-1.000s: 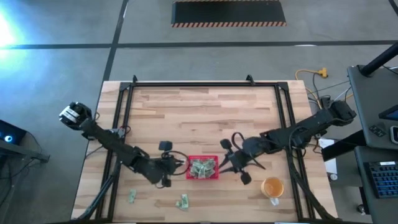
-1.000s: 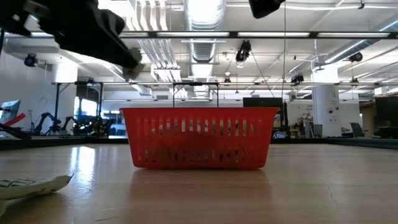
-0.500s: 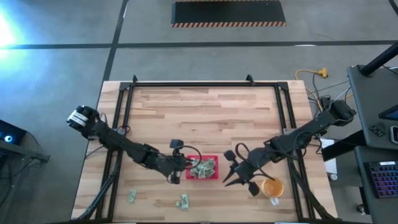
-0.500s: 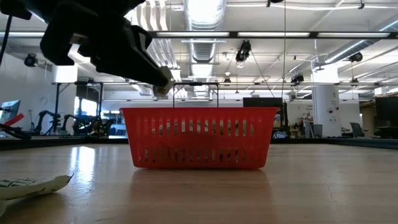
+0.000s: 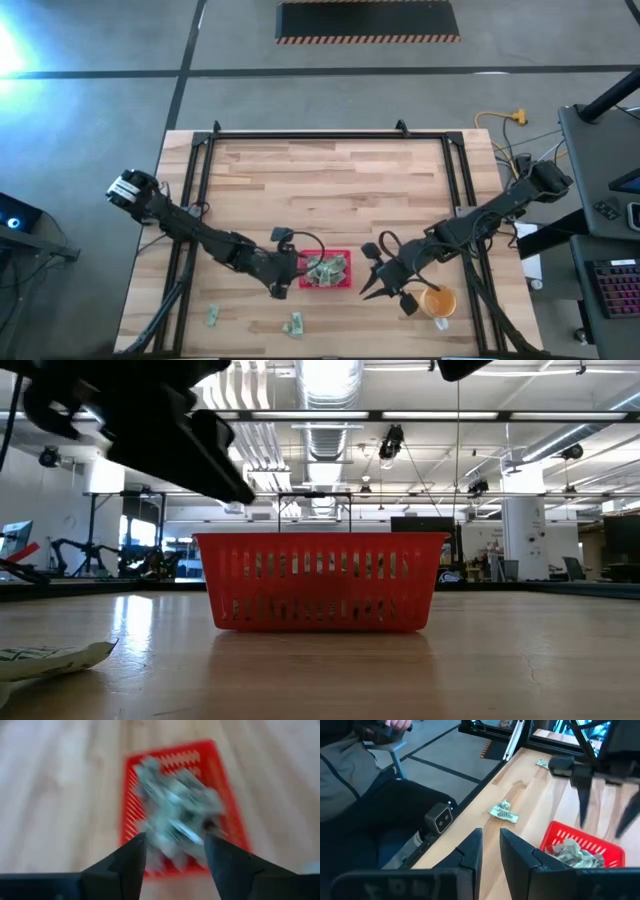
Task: Pick and place Stevia / Truvia into bins
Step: Put the white stevia packet into the red bin
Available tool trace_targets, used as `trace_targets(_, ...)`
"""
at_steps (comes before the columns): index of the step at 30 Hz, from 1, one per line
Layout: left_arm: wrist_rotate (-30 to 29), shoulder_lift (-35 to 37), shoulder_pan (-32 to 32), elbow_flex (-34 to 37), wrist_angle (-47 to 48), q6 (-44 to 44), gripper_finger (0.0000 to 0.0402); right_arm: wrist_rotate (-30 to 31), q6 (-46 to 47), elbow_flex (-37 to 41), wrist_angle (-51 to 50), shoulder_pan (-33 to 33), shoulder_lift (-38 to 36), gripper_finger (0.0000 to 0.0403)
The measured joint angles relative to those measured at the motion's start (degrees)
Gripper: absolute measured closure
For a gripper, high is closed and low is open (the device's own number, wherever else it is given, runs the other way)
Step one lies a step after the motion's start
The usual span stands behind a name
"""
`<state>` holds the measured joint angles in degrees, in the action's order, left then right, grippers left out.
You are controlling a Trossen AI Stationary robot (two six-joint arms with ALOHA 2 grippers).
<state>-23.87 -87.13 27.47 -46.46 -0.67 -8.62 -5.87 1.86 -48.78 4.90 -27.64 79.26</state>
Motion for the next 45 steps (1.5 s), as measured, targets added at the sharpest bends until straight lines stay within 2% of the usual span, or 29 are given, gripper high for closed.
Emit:
trace_targets(5,4.87,1.55,3.33,-1.95,9.13,-11.12,0.0216,0.02,1.14,0.22,-0.06,-0.88,0.02,0.0346)
trace_targets(14,5.78,0.63,16.06,-3.64,9.55,-24.48,0.0243,0.01,1.17,0.27,-0.02,-3.07,0.02,0.0346)
trace_targets(17,7.9,0.64,19.64,-4.41,13.04,-34.94,0.0252,0.06,1.0,0.27,0.21,-3.6,0.02,0.0346)
trace_targets(24,10.26,0.7,26.13,-6.14,29.52,-64.13,0.0266,3.63,1.55,0.27,0.7,-4.01,0.02,0.0346)
trace_targets(28,11.88,0.55,27.8,-5.92,34.58,-76.01,0.0268,5.02,3.39,0.27,1.06,-5.01,0.02,0.0346)
trace_targets(35,21.69,-1.71,27.97,-5.7,40.29,-87.33,0.0268,6.11,4.18,0.27,2.9,-8.37,2.02,0.0346)
trace_targets(45,29.7,-2.32,28.06,-5.68,40.73,-93.38,0.0268,6.06,3.52,0.27,3.7,-9.89,2.73,0.0346)
